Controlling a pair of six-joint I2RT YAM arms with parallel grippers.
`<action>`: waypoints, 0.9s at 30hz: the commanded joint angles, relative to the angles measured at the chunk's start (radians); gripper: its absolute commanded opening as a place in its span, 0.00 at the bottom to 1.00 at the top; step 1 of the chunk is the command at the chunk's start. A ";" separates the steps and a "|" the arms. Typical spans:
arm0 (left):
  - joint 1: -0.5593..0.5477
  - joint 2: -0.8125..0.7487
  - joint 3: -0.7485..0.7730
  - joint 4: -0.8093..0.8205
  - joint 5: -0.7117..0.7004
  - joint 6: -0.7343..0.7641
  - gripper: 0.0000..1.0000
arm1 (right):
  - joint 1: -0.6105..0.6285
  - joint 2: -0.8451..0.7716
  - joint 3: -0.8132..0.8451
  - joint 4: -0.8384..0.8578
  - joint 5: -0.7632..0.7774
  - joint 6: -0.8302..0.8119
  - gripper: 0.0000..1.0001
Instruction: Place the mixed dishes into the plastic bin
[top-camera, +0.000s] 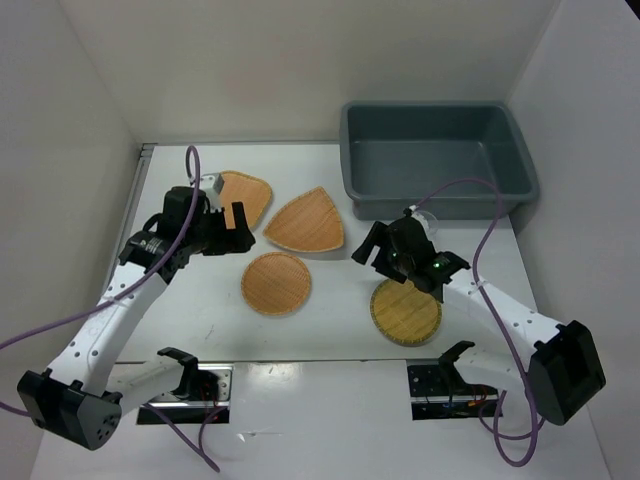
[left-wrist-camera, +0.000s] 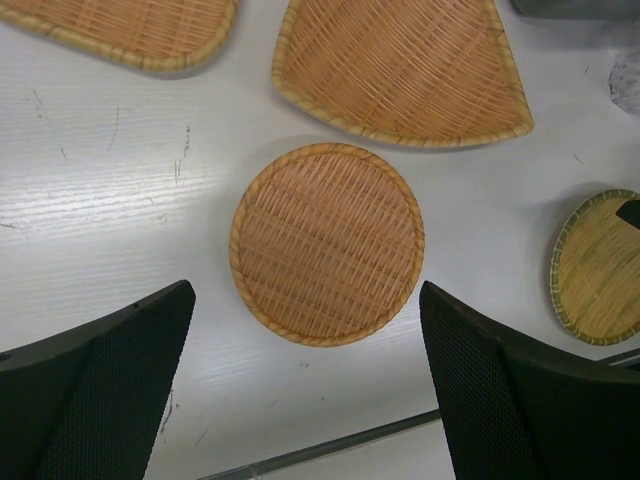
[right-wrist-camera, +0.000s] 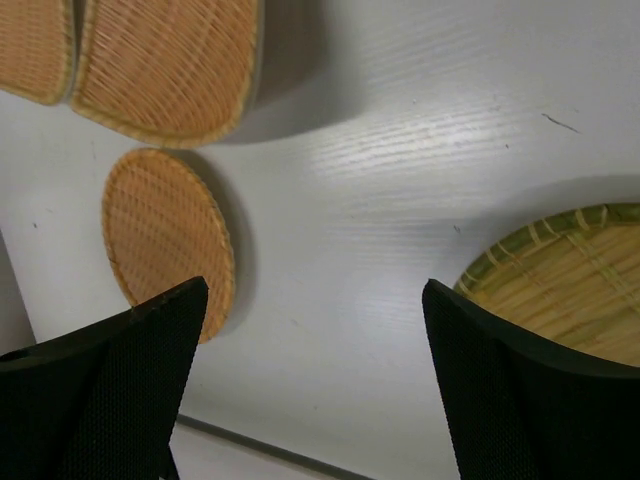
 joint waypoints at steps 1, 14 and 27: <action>-0.009 -0.012 0.001 0.084 -0.016 0.048 1.00 | -0.003 0.025 0.011 0.154 0.045 0.074 0.88; -0.136 -0.027 -0.033 0.093 -0.131 0.078 1.00 | 0.044 0.287 0.106 0.306 0.177 0.166 0.53; -0.155 0.002 -0.024 0.084 -0.140 0.069 1.00 | 0.132 0.468 0.172 0.464 0.266 0.233 0.49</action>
